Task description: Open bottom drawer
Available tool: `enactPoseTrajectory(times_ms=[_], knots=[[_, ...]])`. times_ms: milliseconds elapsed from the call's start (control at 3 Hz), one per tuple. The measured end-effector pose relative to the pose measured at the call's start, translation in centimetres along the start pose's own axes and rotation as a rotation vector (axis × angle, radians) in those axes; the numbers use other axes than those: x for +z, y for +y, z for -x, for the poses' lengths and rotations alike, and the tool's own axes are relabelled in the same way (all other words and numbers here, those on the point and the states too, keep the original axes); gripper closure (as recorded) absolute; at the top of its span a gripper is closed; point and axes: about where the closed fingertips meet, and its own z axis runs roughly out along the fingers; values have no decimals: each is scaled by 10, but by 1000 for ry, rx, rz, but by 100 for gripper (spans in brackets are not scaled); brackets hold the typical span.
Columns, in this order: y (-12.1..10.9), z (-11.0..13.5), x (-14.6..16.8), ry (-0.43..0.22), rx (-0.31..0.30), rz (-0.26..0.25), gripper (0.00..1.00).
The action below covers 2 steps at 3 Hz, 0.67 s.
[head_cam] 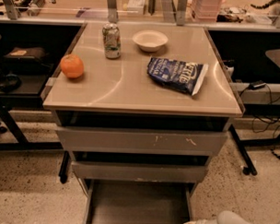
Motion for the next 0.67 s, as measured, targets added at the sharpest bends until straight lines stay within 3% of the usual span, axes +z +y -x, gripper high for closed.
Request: enactPoseTrajectory(times_ms=[333,667], knots=[[2,1,0,0,0,0,80],[2,1,0,0,0,0,57]])
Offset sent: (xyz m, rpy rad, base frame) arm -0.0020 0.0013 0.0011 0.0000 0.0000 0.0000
